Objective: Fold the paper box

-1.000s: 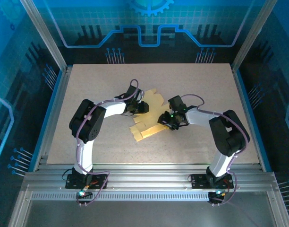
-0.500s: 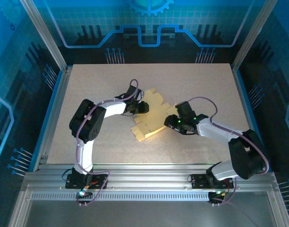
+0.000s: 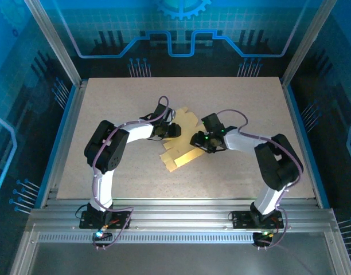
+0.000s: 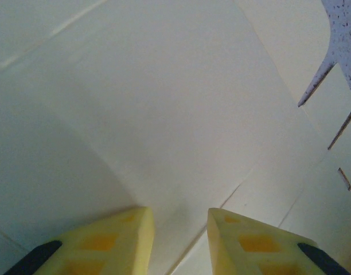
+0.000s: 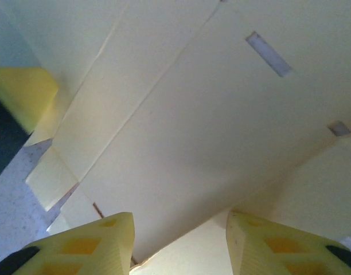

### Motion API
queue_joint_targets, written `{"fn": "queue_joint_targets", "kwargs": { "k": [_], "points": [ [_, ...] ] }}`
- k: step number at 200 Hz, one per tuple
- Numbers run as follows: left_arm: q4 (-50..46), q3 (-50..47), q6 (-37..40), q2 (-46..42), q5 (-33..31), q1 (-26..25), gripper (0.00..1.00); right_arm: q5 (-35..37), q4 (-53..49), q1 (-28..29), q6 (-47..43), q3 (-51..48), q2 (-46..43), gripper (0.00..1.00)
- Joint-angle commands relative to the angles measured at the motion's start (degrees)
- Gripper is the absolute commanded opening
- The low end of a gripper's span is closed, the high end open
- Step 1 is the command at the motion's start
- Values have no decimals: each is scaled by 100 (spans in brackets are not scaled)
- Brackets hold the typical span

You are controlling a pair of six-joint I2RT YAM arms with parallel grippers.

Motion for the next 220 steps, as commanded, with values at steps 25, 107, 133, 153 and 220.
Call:
{"fn": "queue_joint_targets", "kwargs": {
  "k": [25,107,133,153,220],
  "points": [
    [-909,-286,70,312,-14,-158,33,-305,-184,93,-166,245,626,47],
    [-897,-355,-64,133,30,-176,33,495,-1214,-722,-487,-335,-1686,58],
    [-861,-367,4,114,6,-228,33,391,-1490,-1192,-473,-341,-1640,55],
    [-873,-356,32,118,-14,-230,33,298,-1692,-1243,-483,-50,-1312,50],
    [-853,-382,68,96,-23,-231,34,327,-1957,-996,-592,537,-329,34]
  ]
}}
